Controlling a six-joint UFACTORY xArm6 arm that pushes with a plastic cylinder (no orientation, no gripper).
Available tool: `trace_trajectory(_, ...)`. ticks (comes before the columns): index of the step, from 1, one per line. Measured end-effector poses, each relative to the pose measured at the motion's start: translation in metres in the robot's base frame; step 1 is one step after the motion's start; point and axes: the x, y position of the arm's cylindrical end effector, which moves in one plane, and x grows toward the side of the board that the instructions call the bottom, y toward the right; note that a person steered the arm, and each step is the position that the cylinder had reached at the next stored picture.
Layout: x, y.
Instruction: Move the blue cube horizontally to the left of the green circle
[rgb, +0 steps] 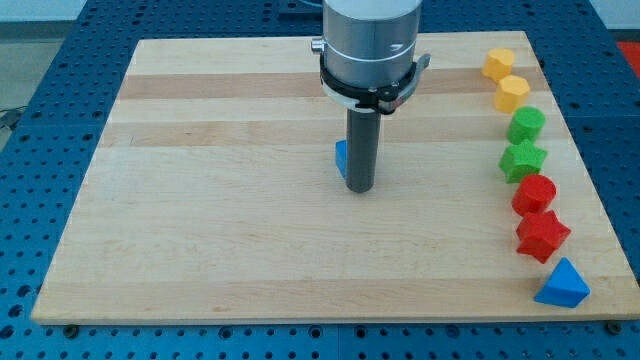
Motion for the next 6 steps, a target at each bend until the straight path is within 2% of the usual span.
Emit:
trace_trajectory(1, 0.030, -0.065)
trace_trajectory(3, -0.015, -0.049)
trace_trajectory(5, -0.046, 0.011)
trace_trajectory(6, -0.046, 0.011)
